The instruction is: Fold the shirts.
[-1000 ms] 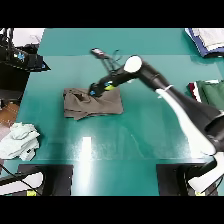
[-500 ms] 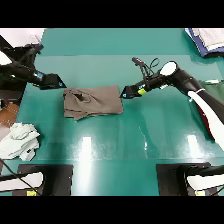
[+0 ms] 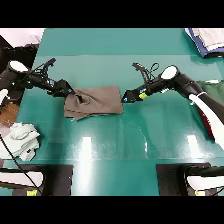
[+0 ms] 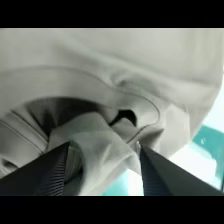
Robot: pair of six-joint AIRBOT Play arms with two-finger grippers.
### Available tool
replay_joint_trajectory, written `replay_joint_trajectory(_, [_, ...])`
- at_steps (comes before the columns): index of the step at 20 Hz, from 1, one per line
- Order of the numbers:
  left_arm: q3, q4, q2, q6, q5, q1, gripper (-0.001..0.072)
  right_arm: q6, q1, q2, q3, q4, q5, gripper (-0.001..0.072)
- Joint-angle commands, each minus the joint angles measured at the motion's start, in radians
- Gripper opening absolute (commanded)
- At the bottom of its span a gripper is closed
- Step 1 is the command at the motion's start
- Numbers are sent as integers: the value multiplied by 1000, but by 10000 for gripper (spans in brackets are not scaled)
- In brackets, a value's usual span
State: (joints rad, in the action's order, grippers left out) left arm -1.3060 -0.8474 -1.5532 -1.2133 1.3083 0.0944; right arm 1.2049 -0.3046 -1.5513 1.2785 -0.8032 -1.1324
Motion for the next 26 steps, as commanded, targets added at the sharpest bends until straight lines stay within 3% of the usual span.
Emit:
replay_joint_trajectory(1, [1, -39, -6, 2, 89, 0, 496, 1, -1, 1, -2, 0, -2, 571])
replay_joint_trajectory(2, [2, -60, -6, 2, 87, 1, 496, 1, -1, 1, -2, 0, -4, 570])
replay_joint_trajectory(3, [2, -72, -6, 3, 84, 1, 408, 1, -1, 1, -2, 0, -5, 570])
replay_joint_trajectory(4, [1, -73, -6, 13, 82, 1, 156, 1, -1, 1, -2, 0, -7, 570])
replay_joint_trajectory(5, [1, -72, -6, 28, 82, 0, 27, 1, -1, 1, -2, 0, -13, 570])
replay_joint_trajectory(8, [2, -86, 14, 37, 163, 0, 20, 1, 1, 7, -2, 0, -37, 570])
replay_joint_trajectory(11, [12, -223, 95, 61, 334, -19, 22, 2, 23, 43, -2, -1, -30, 569])
replay_joint_trajectory(14, [53, -309, 140, 60, 416, -38, 35, 2, 41, 78, -2, -3, -7, 570])
replay_joint_trajectory(16, [92, -315, 140, 24, 427, -37, 545, 11, 46, 85, -2, -4, -3, 571])
replay_joint_trajectory(20, [92, -323, 145, 8, 324, -37, 548, 52, 51, 74, -3, -3, -19, 591])
replay_joint_trajectory(21, [75, -305, 151, 3, 275, -37, 547, 71, 54, 58, -3, -2, -18, 628])
replay_joint_trajectory(25, [21, -146, 182, -10, 190, -38, 525, 88, 91, -71, -2, 96, -10, 673])
replay_joint_trajectory(26, [20, -121, 184, -8, 187, -37, 316, 84, 95, -112, -2, 140, 2, 672])
